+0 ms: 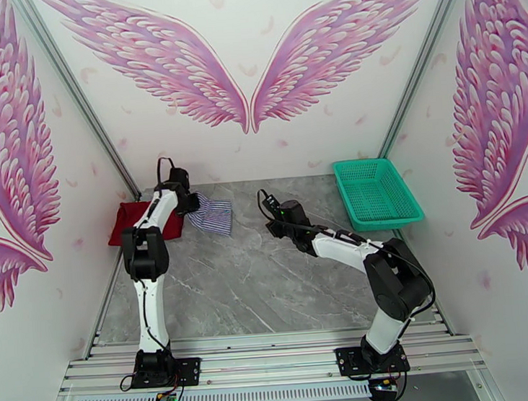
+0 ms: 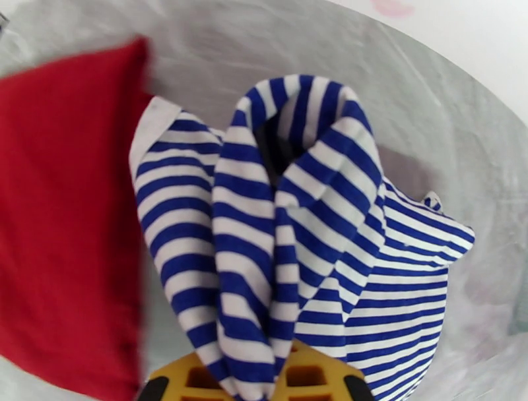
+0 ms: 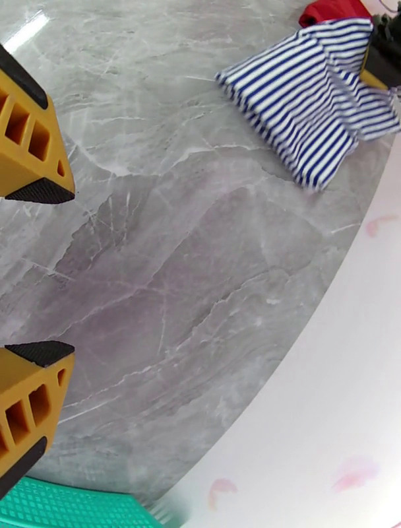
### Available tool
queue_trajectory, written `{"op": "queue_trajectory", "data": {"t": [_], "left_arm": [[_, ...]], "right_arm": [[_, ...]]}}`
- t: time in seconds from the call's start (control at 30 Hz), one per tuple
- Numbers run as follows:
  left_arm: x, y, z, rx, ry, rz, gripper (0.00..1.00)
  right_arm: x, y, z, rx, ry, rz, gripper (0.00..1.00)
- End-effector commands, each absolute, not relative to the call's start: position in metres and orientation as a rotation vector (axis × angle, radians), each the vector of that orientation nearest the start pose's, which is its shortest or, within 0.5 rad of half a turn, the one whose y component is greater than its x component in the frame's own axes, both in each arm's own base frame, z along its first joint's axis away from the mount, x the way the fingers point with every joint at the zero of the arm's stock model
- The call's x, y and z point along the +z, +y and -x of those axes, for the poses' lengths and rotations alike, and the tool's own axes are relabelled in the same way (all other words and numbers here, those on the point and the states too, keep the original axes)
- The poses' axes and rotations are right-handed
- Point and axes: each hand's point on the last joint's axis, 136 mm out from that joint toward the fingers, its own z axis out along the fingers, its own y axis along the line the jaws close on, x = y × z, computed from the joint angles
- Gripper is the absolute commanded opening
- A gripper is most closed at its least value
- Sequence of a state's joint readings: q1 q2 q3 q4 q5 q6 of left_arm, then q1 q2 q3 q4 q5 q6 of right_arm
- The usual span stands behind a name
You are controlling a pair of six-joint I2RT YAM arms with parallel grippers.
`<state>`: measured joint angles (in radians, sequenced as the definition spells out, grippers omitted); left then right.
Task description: Fold and stack the mixed laundry pile
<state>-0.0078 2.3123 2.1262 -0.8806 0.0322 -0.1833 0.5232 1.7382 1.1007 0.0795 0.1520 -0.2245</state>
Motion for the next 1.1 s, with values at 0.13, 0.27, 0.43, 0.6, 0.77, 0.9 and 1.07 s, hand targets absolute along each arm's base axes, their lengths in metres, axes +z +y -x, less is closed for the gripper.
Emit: {"op": "queue_trajectory", "data": {"t": [0.13,0.27,0.43,0.6,0.77,0.9,1.07], "left_arm": [[0.185,0.034,-0.567,-0.023,2.498,0.008,0.00],[0.202,0.058,-0.556,-0.050,2.462,-0.002,0.00],[0.195,0.112,-0.538,-0.024,2.454,0.091,0.00],[0.187,0.168,-0.521,-0.016,2.408,0.225,0.00],[0.158,0.201,-0.516,-0.042,2.388,0.335,0.00],[0.134,0.213,-0.523,-0.054,2.411,0.435,0.06],[0.120,0.218,-0.532,-0.091,2.439,0.534,0.64]], "right_arm": [[0.158,0.233,-0.462,0.035,2.001,0.619,0.60],[0.166,0.225,-0.457,0.002,1.988,0.617,0.60],[0.171,0.203,-0.442,-0.025,1.982,0.611,0.59],[0.165,0.173,-0.426,-0.060,2.013,0.588,0.59],[0.158,0.148,-0.416,-0.091,2.030,0.539,0.59],[0.156,0.113,-0.409,-0.064,2.017,0.366,0.64],[0.143,0.070,-0.392,-0.047,2.034,0.189,0.73]]}}
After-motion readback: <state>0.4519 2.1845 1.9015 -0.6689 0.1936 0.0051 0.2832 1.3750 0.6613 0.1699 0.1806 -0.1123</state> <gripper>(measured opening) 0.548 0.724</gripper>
